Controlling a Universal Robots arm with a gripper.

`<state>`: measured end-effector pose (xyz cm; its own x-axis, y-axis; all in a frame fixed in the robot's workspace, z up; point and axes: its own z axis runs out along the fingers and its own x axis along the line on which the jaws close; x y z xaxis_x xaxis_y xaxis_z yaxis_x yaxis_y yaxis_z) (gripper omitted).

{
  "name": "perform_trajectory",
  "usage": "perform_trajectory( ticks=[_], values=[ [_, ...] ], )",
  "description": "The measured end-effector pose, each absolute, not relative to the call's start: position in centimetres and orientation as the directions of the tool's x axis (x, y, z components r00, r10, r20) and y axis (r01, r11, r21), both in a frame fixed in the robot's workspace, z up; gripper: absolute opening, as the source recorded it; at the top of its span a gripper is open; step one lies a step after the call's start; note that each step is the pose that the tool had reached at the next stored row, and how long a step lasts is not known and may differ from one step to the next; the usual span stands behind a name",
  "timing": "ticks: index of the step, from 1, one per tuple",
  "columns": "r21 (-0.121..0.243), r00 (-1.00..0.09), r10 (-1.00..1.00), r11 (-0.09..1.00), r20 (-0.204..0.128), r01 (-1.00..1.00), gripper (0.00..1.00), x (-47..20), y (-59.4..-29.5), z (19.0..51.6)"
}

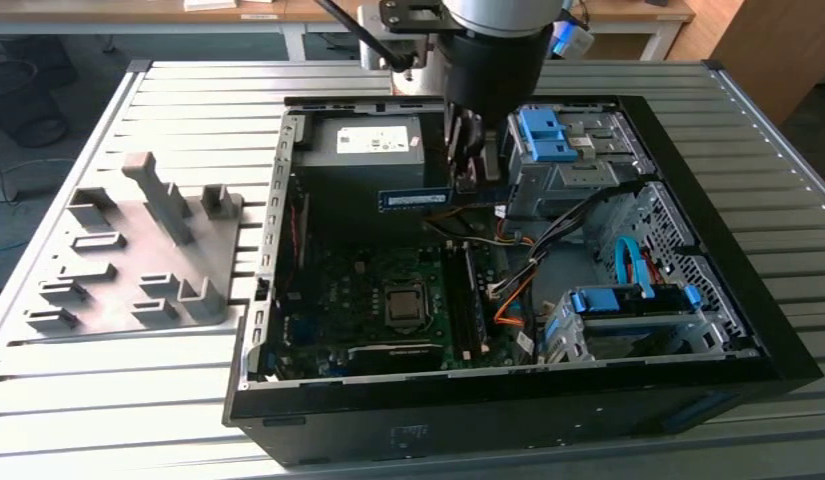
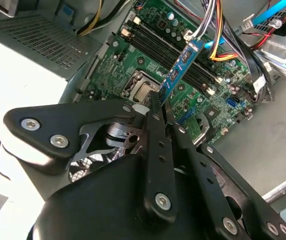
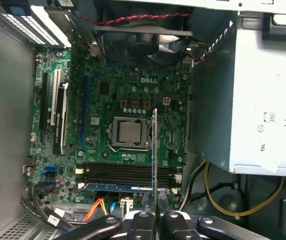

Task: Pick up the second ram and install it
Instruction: 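Pick up the second ram and move it above second insertion slot, then insert the second ram into the second slot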

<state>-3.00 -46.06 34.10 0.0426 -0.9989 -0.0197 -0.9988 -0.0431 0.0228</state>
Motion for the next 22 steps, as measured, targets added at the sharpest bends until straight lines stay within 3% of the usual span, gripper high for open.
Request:
perform_trajectory(
  ticks=[22],
  values=[
    [0.023,0.043,-0.999,-0.043,-0.021,-0.999,0.14,-2.9,-46.1,32.3]
  ],
)
